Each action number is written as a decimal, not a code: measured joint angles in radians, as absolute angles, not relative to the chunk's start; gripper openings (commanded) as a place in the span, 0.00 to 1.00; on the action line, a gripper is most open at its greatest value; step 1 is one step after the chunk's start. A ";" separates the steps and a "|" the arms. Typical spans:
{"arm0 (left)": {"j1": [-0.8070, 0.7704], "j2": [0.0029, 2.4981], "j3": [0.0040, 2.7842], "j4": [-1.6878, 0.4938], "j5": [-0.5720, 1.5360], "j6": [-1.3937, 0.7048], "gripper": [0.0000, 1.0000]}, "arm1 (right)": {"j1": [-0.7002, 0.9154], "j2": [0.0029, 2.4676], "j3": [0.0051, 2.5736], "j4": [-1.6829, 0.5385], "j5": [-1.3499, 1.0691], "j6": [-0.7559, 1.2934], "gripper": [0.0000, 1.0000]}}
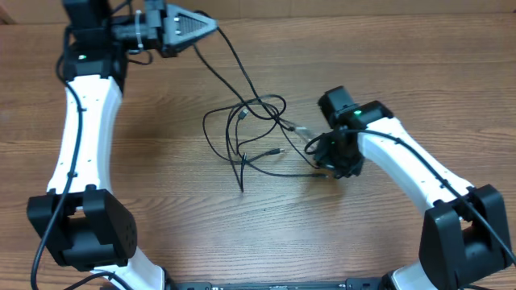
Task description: Untangle cables
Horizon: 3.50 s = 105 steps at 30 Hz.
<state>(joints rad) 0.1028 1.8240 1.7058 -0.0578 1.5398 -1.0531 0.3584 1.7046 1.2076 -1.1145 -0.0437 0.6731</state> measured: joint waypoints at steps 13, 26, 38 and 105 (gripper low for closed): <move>0.215 1.824 1.706 -0.054 1.557 -1.055 0.04 | 0.027 1.705 1.201 -1.150 0.060 0.630 0.32; 0.073 1.824 1.706 -0.055 1.557 -1.045 0.04 | 0.022 1.689 1.199 -1.016 -0.511 0.155 0.65; -0.106 1.824 1.706 -0.054 1.556 -1.045 0.04 | 0.292 1.676 1.198 -0.660 -0.797 0.129 0.82; 0.208 1.824 1.683 1.021 1.562 -1.872 0.04 | 0.165 1.508 1.203 -1.100 -0.282 0.308 0.49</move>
<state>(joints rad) 0.2077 1.8236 1.6833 1.0210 1.5616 -1.8725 0.1650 1.5082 1.2026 -1.1000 -0.2817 0.3084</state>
